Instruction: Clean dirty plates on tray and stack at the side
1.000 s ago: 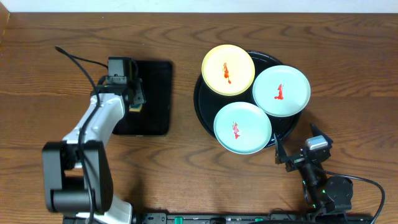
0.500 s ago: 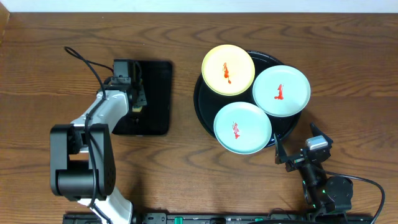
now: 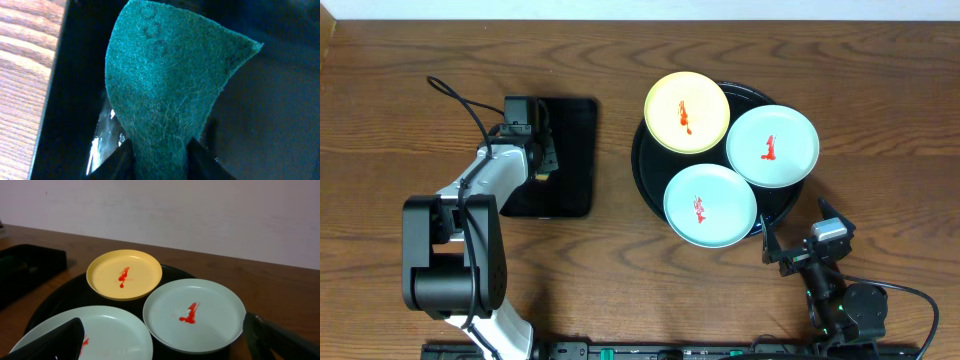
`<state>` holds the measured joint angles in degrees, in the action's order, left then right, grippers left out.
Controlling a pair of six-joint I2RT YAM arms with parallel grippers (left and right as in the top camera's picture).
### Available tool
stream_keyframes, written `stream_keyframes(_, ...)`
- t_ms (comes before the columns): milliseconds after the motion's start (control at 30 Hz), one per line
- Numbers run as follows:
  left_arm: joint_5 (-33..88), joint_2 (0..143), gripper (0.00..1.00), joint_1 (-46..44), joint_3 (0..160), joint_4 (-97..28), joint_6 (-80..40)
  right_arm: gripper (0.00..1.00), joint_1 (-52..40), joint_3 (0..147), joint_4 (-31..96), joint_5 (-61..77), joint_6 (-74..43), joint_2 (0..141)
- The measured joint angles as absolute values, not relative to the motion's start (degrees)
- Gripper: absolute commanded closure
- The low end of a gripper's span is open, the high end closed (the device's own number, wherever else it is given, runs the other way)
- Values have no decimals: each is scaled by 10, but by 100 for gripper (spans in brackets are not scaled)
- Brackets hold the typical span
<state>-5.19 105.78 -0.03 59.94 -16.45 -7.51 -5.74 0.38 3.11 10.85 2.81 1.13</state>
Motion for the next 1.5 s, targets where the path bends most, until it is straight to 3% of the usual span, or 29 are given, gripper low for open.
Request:
stream_keyframes(200,-49,1058,92,-1,599,-167,-78,1,-57,4,31,109,28,11)
stream_keyframes(700,-48,1021,93,0,601,-206,-77,1,-57,4,31,109,25,11)
stream_keyframes(933,-49,912,93,0,601,-246,-77,1,-57,4,28,137,-144,11)
stream_keyframes(1167,-49,893,93,0,601,-282,-77,1,-57,4,23,187,-326,11)
stream_keyframes(1500,-49,889,93,0,601,-298,-82,1,-57,39,54,244,-290,57)
